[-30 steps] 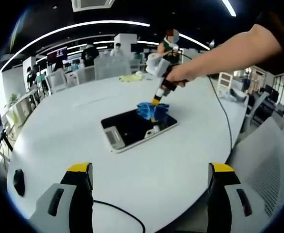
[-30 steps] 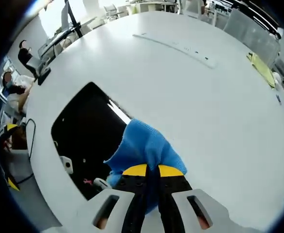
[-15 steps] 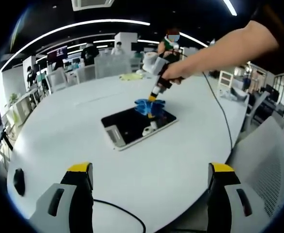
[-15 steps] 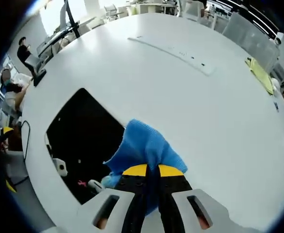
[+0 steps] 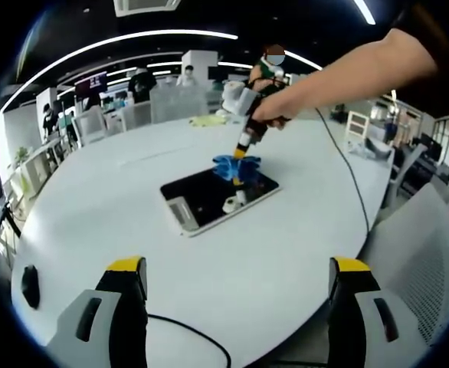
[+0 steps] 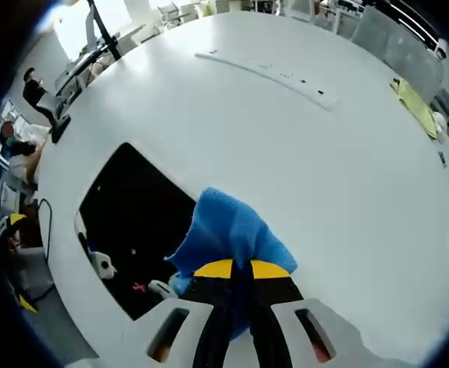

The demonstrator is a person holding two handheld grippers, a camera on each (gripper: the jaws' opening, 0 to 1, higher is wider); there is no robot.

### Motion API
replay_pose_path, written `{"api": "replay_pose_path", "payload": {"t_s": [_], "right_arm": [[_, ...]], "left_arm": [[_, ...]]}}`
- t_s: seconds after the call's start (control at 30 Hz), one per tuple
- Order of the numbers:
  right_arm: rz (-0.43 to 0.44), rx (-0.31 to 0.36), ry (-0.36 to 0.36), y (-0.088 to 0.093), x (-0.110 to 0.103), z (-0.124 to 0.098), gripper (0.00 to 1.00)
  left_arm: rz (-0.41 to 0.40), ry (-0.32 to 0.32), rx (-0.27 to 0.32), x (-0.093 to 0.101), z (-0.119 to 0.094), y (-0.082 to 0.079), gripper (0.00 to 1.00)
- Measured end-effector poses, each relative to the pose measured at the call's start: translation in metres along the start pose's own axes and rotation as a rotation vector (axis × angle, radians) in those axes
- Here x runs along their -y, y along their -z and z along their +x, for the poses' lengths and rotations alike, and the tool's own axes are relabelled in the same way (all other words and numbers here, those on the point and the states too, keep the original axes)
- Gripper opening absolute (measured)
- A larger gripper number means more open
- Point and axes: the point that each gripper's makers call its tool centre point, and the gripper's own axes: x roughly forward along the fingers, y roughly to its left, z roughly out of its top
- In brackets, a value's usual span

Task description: Wipe the mirror surface with the cleaning cloth until all visible marks leave the cleaned area.

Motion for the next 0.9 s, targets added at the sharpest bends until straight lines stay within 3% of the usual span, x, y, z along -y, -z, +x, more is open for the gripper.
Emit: {"api": "replay_pose_path", "payload": {"t_s": [0.53,0.63,0.73,0.9], "right_arm": [[-0.042,-0.039,-0.017,0.002,-0.003,0.003,0.01],[-0.078,0.019,0.024,-0.007,-0.002,-0.002,0.01],[-0.054,0.053,0.015,-0.021,-0.001,-0.007,0.01],[-0.074,0.067,0.025,-0.028,-0.001,-0.018,0.01]], "left_arm": [[0.000,-0.006,0.004,0.000,-0.001,-0.002,0.99],[0.001,-0.005,0.004,0.000,-0.001,-0.002,0.99],[0.002,0.000,0.003,0.001,-0.001,-0.001,0.99],[0.003,0.001,0.005,0.001,0.000,-0.002,0.99]]}}
